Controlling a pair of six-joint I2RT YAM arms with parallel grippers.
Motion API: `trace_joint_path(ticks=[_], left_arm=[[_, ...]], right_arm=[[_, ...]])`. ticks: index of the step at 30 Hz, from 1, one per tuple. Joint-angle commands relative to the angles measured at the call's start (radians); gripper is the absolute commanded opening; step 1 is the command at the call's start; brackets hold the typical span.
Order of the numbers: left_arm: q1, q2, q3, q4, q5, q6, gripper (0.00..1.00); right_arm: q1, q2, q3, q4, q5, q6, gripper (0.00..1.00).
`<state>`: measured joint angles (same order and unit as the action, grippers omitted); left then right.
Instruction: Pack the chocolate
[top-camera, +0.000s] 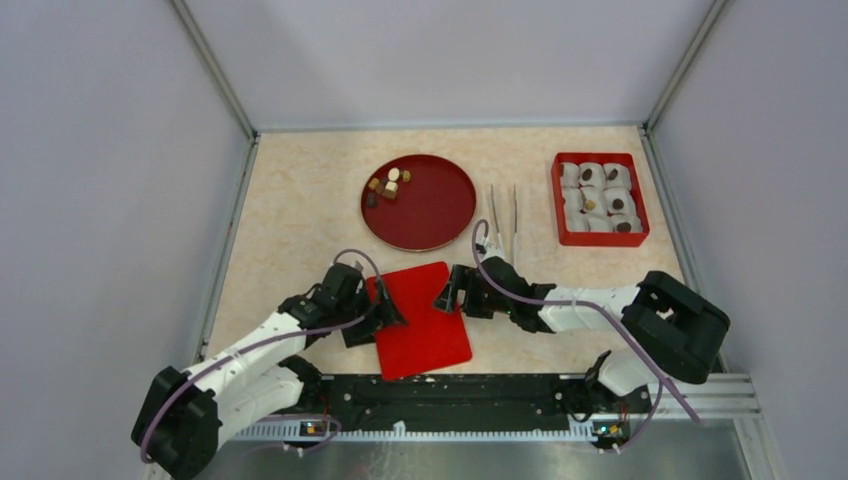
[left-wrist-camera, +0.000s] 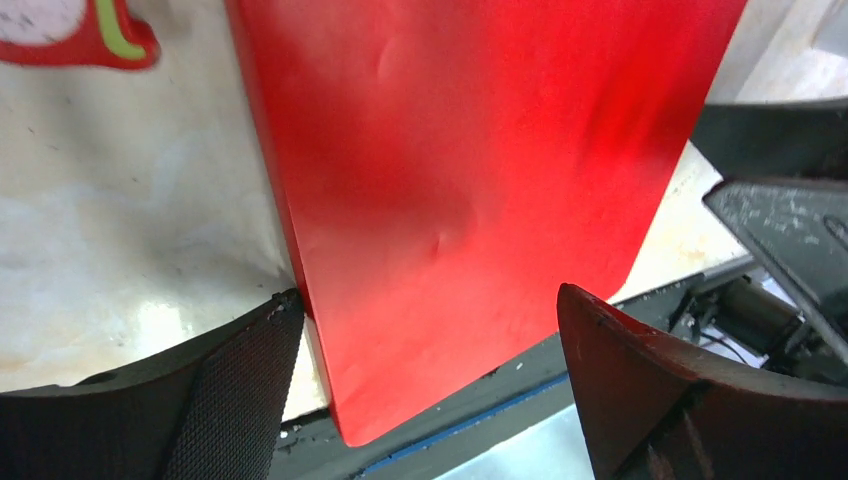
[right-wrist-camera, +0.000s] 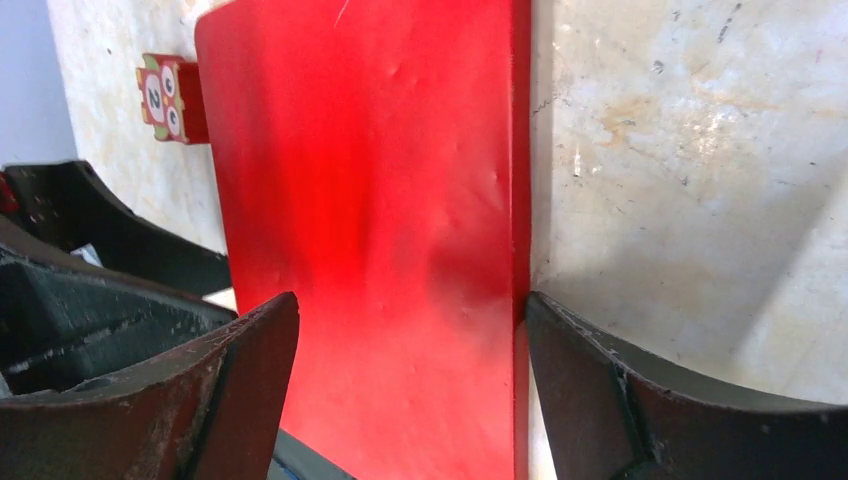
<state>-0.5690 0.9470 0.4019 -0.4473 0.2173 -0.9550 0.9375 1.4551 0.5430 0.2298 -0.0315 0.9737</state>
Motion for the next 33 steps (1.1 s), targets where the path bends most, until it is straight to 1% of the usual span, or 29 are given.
trace_joint_path(ticks=[1,4,9,16,21,25,26,28,31,33], left_arm=[[-0.009,-0.077,-0.036,0.207,0.162,-0.077,0.99],[-0.008,-0.162,-0.002,0.216,0.158,-0.06,0.99],[-0.008,-0.25,0.035,0.275,0.21,-0.034,0.99],[-0.009,-0.317,-0.029,0.511,0.288,-0.127,0.99],[-0.008,-0.333,-0.032,0.566,0.275,-0.136,0.99],[-0.008,-0.325,-0.016,0.523,0.239,-0.101,0.99],[-0.009,-0.322,-0.005,0.496,0.227,-0.081,0.99],[-0.008,-0.313,0.031,0.39,0.185,-0.033,0.96],[-0.008,-0.29,0.103,0.241,0.102,0.058,0.84],[-0.008,-0.273,0.147,0.162,0.045,0.123,0.72]], right_arm=[[0.023,0.005,-0.042,0.14,-0.093,0.074,0.81],[0.022,-0.006,-0.056,0.116,-0.06,0.076,0.81],[0.02,-0.003,-0.079,0.125,-0.053,0.076,0.81],[0.018,0.033,-0.095,0.208,-0.082,0.103,0.81],[0.015,0.049,-0.103,0.256,-0.105,0.119,0.81],[0.015,0.048,-0.1,0.249,-0.1,0.117,0.81],[0.016,0.045,-0.101,0.244,-0.098,0.115,0.81],[0.015,0.037,-0.101,0.232,-0.09,0.112,0.81],[0.014,0.03,-0.097,0.212,-0.08,0.104,0.81],[0.013,0.028,-0.093,0.201,-0.078,0.101,0.81]])
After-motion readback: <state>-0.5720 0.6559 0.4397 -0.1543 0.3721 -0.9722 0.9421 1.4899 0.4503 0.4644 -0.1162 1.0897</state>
